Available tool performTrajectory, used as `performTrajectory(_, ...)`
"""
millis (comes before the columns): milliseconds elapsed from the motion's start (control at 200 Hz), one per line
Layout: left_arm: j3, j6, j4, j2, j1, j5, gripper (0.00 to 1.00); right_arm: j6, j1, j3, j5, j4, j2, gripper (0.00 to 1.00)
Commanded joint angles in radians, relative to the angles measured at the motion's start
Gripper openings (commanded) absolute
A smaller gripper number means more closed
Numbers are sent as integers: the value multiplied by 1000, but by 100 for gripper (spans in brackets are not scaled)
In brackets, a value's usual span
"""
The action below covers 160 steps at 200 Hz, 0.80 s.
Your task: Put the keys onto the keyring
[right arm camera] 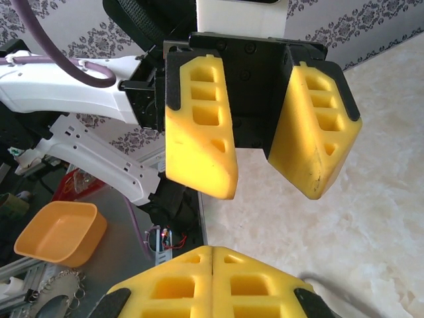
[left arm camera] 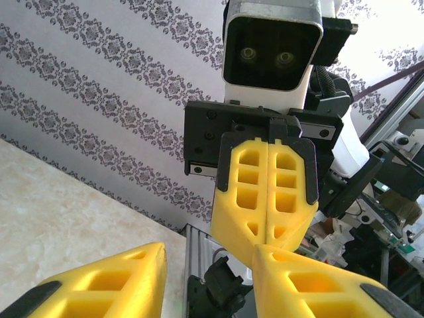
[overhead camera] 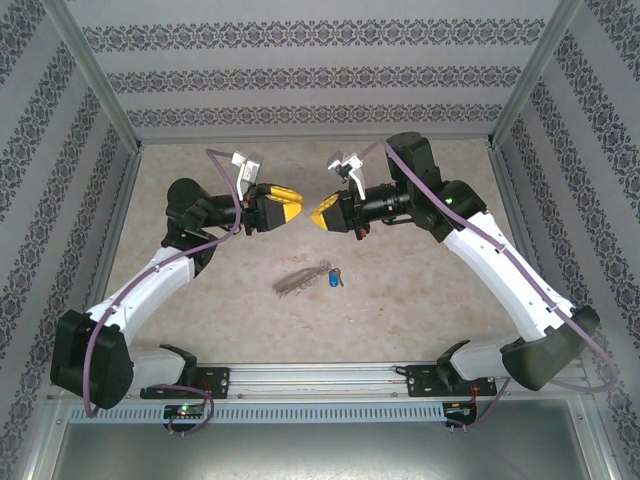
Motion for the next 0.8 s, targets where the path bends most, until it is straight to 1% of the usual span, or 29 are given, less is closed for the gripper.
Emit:
performTrajectory(0,-2,-8,68,-16,30,-12,37,0,-14,21,-14,20,-13,0)
performTrajectory(70,-11,65,-62,-31,50,-46,34,4,-19,1,29,5,-22,0)
performTrajectory(75,-11,77,-99,-33,51,-49,34,5,-20,-1,35,2,-23,0)
performTrajectory(90,-7,103,-131,-38,54,-60,33,6,-21,-8,54,-3,-24,0)
performTrajectory(95,-7,115,-175,-39,54,-64,34,7,-22,-11,62,-4,-25,0)
performTrajectory(120,3,176,-260,-47,55,-90,33,12,-24,-23,101,-18,-28,0)
performTrajectory(175,40,331,-535,-64,56,-176,34,24,-37,-45,184,-57,-24,12)
performTrajectory(215,67,415,-708,-61,58,-234,35,41,-49,-55,221,-87,-14,23)
performTrajectory(255,92,469,-828,-50,64,-278,35,60,-58,-65,248,-114,-2,33)
performTrajectory(300,105,503,-940,-37,73,-328,35,74,-59,-80,274,-138,8,42)
performTrajectory(345,105,510,-990,-31,81,-359,35,88,-58,-100,297,-156,19,50)
performTrajectory(415,88,499,-1020,-28,89,-393,37,110,-60,-132,350,-197,38,55)
performTrajectory(490,76,493,-1045,-16,91,-411,37,133,-60,-178,384,-230,60,56)
performTrajectory(614,57,488,-1105,15,90,-426,37,153,-54,-248,354,-259,118,58)
performTrajectory(719,44,489,-1163,27,86,-422,37,110,-29,-237,349,-334,177,58)
performTrajectory(794,38,494,-1227,20,69,-435,37,107,-13,-238,344,-352,193,58)
